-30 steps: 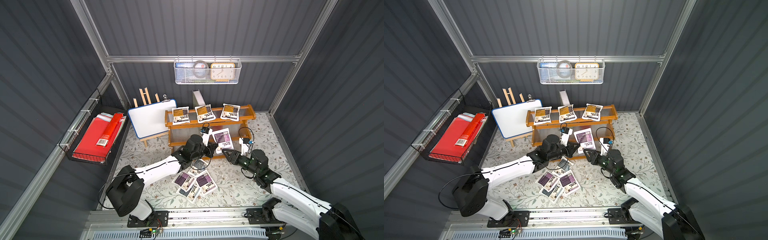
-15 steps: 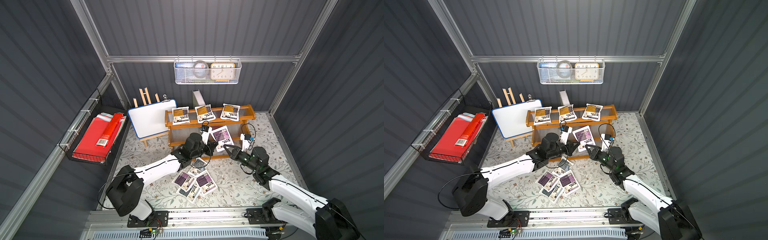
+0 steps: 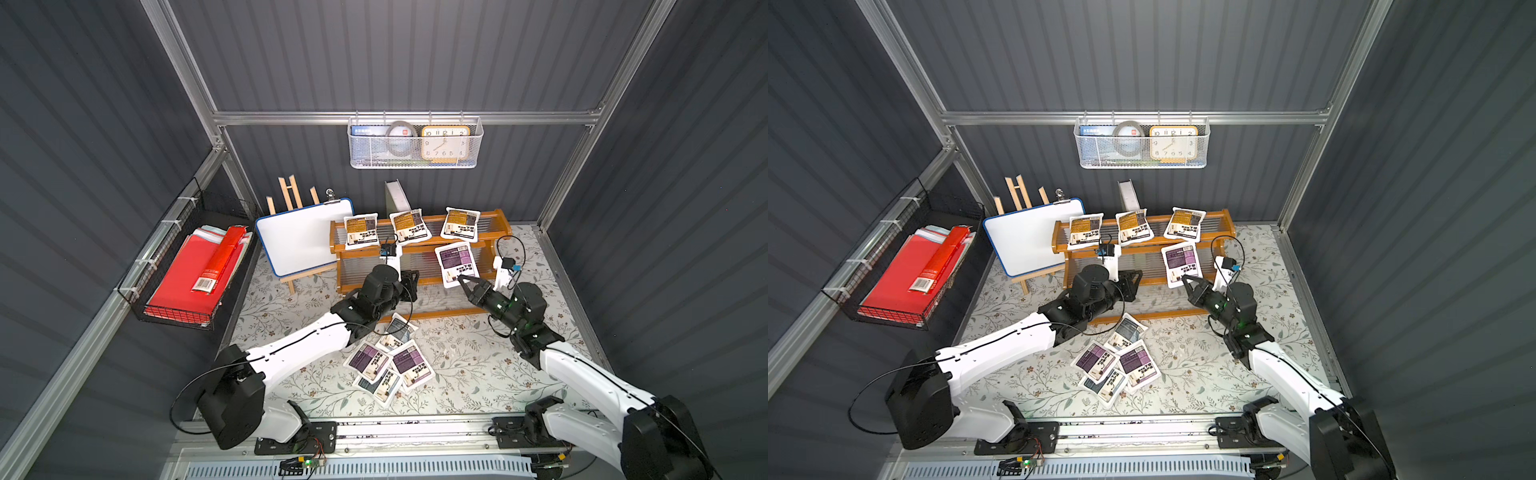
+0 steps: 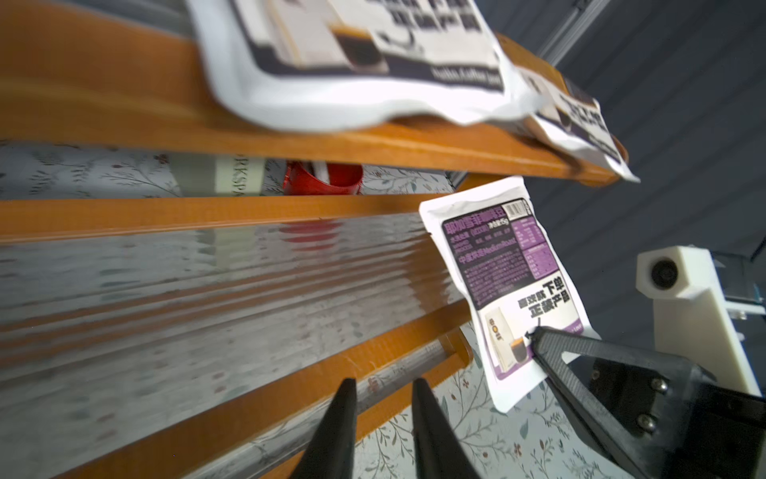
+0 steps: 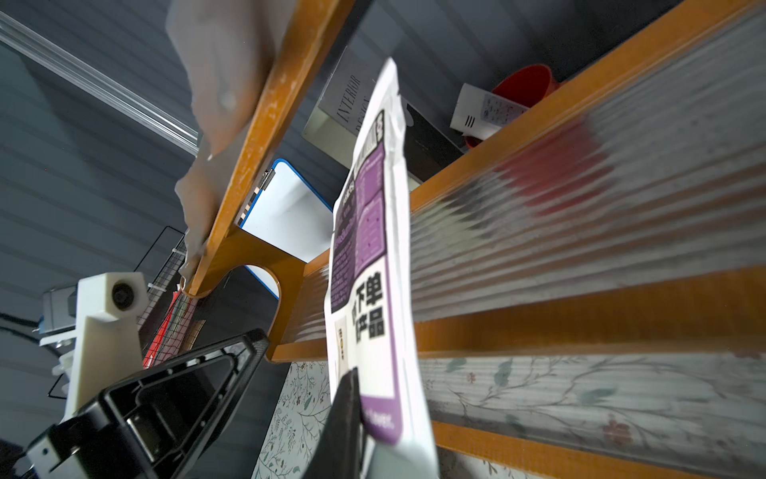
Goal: Place the bagged coffee beans on the shelf by color
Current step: Pick up the bagged coffee beans at the center of the board, then place the bagged coffee beans on the shelf.
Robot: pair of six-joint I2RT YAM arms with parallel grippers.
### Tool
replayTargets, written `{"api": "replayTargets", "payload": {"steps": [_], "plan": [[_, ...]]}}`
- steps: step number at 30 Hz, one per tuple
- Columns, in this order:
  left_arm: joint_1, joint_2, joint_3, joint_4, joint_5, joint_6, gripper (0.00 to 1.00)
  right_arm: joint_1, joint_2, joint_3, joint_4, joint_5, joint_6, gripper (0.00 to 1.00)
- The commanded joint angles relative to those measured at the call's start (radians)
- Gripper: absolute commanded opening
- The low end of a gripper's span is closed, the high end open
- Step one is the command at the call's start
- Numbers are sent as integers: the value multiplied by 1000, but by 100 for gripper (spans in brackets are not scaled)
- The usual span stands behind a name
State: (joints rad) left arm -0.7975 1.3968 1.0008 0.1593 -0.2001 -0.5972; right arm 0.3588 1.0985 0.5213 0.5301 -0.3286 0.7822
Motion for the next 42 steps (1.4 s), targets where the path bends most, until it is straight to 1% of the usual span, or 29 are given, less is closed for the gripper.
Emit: {"api": "replayTargets", "payload": {"steps": [1,5,11,17,18,20,21,24,27,31,34,37,40,42], "plan": [[4,-47,-16,-79,-158,-37,27,-26,43,69,-11,-38,-26,0],[3,-56,-16,-120,-223,-64,28,-37,106,133,-61,-44,-44,0],[4,-67,-19,-132,-237,-78,28,-44,194,204,-174,-40,-60,0],[4,-73,-22,-141,-243,-82,30,-50,211,200,-207,30,-42,1],[4,-73,-22,-143,-242,-81,31,-50,213,198,-210,39,-39,8],[3,-72,-19,-147,-233,-77,34,-50,213,204,-229,59,-29,27],[4,-70,-19,-151,-228,-75,35,-50,211,206,-240,61,-26,32],[3,-66,-20,-169,-210,-70,37,-52,200,205,-256,121,-26,48],[4,-72,-38,-191,-206,-72,39,-54,179,210,-297,154,-36,58],[4,-94,-58,-239,-206,-62,41,-55,122,194,-368,148,-56,61],[4,-115,-76,-285,-213,-53,42,-56,34,158,-429,145,-67,62],[4,-134,-95,-322,-196,-46,44,-55,-52,114,-504,136,-86,62],[4,-135,-106,-356,-146,-38,45,-55,-128,79,-585,98,-120,61],[4,-128,-115,-372,-83,-24,44,-47,-163,60,-628,-8,-159,58]]}}
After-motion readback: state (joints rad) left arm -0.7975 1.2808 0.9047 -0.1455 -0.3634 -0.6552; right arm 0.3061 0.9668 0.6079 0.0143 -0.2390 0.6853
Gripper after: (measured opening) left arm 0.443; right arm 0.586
